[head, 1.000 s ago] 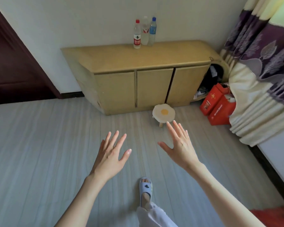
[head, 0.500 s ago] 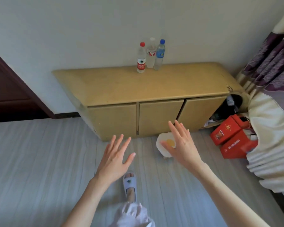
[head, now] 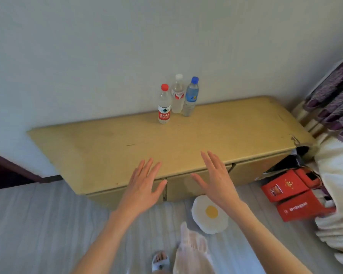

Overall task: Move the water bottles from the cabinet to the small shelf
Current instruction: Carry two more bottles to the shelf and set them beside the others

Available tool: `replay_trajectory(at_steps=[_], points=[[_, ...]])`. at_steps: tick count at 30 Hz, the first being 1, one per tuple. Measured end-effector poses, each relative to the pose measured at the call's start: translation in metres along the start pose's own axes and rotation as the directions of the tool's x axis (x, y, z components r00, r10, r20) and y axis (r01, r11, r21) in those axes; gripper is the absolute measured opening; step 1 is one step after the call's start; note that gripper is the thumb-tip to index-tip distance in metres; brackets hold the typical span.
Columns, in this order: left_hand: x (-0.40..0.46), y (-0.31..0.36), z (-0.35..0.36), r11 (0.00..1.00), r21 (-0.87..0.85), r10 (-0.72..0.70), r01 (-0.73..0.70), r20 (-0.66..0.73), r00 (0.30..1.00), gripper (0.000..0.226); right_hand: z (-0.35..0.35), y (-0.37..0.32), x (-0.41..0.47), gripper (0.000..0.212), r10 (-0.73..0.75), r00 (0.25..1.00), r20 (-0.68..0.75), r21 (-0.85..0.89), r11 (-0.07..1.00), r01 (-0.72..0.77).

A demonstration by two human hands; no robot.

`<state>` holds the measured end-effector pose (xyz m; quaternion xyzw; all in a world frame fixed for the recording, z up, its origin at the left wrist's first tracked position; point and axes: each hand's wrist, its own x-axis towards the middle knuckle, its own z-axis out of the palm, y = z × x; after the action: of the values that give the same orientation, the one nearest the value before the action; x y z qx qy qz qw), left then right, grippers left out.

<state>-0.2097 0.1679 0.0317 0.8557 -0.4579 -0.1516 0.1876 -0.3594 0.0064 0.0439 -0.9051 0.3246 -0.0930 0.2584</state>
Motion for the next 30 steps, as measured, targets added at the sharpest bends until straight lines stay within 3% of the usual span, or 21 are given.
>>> replay_trajectory(at_steps=[11,15,19,23,27,30], points=[[0.191,-0.016,-0.015,0.988,-0.057,-0.143,0.142,-0.029,0.989,0.081,-0.007,0.052,0.211,0.065,-0.03,0.994,0.102,0.023,0.999,0.028],[0.262,-0.017,-0.03,0.985,-0.09,-0.153,0.147,-0.068,0.986,0.059,-0.015,0.047,0.295,0.058,-0.145,0.986,0.082,0.049,0.989,0.141],[0.328,-0.023,-0.042,0.985,-0.119,-0.139,0.124,-0.129,0.982,0.057,-0.021,0.038,0.373,0.047,-0.257,0.966,0.024,0.06,0.965,0.255],[0.376,-0.029,-0.039,0.975,-0.166,-0.167,0.146,-0.121,0.978,0.059,-0.017,0.033,0.439,0.041,-0.312,0.95,0.005,-0.122,0.943,0.31],[0.403,-0.035,-0.03,0.963,-0.213,-0.19,0.166,-0.098,0.977,0.058,-0.005,0.024,0.484,0.036,-0.233,0.955,0.183,-0.406,0.867,0.289],[0.409,-0.037,-0.029,0.947,-0.265,-0.232,0.181,-0.175,0.957,0.045,0.003,0.019,0.497,0.031,-0.172,0.954,0.245,-0.418,0.869,0.264]])
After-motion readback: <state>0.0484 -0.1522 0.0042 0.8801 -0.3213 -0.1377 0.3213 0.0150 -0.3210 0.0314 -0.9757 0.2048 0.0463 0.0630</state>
